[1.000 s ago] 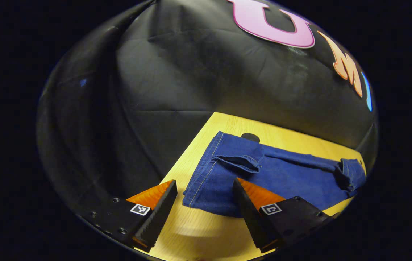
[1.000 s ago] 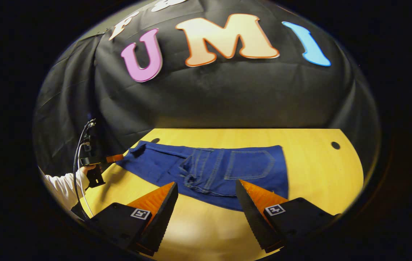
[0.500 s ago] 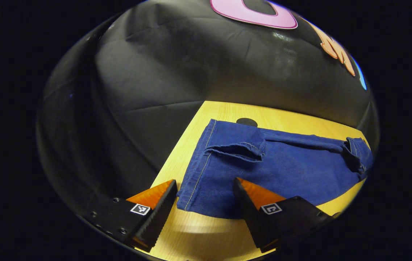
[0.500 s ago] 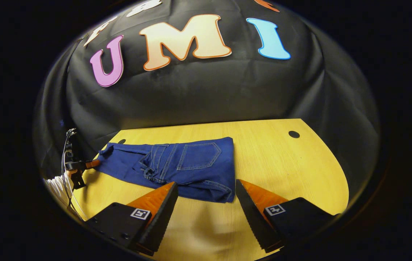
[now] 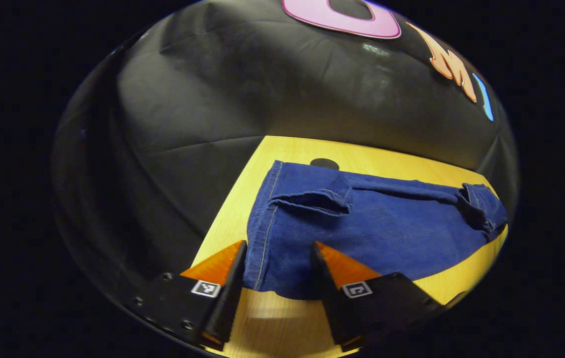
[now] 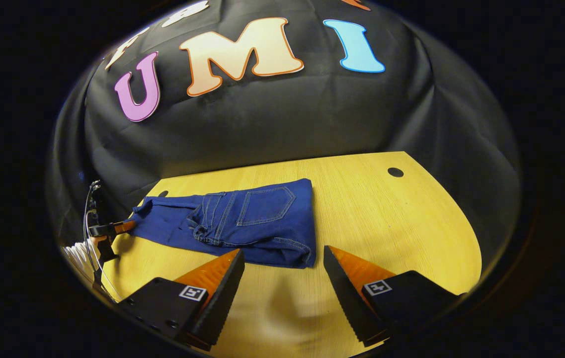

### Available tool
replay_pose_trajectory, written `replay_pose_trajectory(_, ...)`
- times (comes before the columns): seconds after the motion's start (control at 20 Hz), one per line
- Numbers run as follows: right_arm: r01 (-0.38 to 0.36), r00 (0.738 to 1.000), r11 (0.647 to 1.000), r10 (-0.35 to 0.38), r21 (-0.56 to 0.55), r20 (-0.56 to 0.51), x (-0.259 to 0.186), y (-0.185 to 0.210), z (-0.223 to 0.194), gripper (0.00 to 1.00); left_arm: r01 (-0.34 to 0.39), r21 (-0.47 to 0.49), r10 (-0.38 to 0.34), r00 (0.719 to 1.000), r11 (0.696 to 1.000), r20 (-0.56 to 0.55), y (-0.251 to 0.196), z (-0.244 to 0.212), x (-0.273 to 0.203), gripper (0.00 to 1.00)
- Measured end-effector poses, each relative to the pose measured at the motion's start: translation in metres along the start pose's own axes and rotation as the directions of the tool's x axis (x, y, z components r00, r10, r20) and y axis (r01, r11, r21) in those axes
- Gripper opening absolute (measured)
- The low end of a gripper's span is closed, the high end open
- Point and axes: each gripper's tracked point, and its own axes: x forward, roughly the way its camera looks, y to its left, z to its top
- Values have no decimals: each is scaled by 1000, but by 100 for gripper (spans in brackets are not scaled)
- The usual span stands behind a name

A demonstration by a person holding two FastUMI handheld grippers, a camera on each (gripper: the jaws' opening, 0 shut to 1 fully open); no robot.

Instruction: Grasp the waist and the cuffs of the jeans and fold them to make the two legs overlap; first hold the waist and fold one-third of the jeans toward the cuffs, then hold the cuffs and fold the remaining one-third in the same direction to finish folding.

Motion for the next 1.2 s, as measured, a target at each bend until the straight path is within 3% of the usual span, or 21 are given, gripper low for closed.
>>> replay_pose_trajectory(0.15, 12, 1000, 1000, -12, 7, 15, -5, -4, 5, 94, -12, -18, 12, 1000, 1000, 5, -1, 5, 2, 20)
replay_pose_trajectory(0.2, 17, 1000, 1000, -17, 8, 18, -6, -7, 5, 99, -9, -30, 10, 1000, 1000, 4, -4, 5, 3, 11)
replay_pose_trajectory(0.3, 29, 999, 1000, -29, 6, 26, -8, -15, 7, 98, -7, -59, 7, 1000, 998, 5, -7, 9, -1, 5)
replay_pose_trajectory(0.45, 29, 999, 999, -30, 31, 36, -10, -22, 12, 98, 8, -94, -9, 1000, 996, -9, -19, 18, -7, 1)
replay_pose_trajectory(0.55, 34, 998, 999, -36, 41, 49, -11, -29, 16, 98, 133, -153, -123, 990, 979, 70, -60, 49, -22, 0)
replay_pose_trajectory(0.65, 36, 998, 998, -39, 53, 55, -12, -38, 17, 94, 264, -199, -238, 960, 944, 144, -117, 83, -46, 0)
replay_pose_trajectory(0.7, 33, 998, 997, -37, 62, 58, -13, -42, 18, 98, 313, -216, -281, 945, 925, 164, -140, 93, -49, 0)
replay_pose_trajectory(0.8, 27, 997, 997, -32, 78, 70, -17, -51, 20, 94, 395, -239, -357, 915, 887, 189, -191, 114, -66, 3)
replay_pose_trajectory(0.9, 20, 997, 996, -27, 87, 77, -19, -61, 22, 94, 491, -252, -447, 869, 834, 214, -245, 135, -84, 1)
replay_pose_trajectory(1.05, 7, 996, 992, -18, 122, 87, -27, -83, 23, 98, 557, -214, -514, 827, 803, 227, -317, 159, -101, 0)
replay_pose_trajectory(1.2, 11, 995, 990, -25, 143, 101, -35, -107, 24, 98, 639, -192, -591, 766, 745, 252, -389, 184, -120, 0)
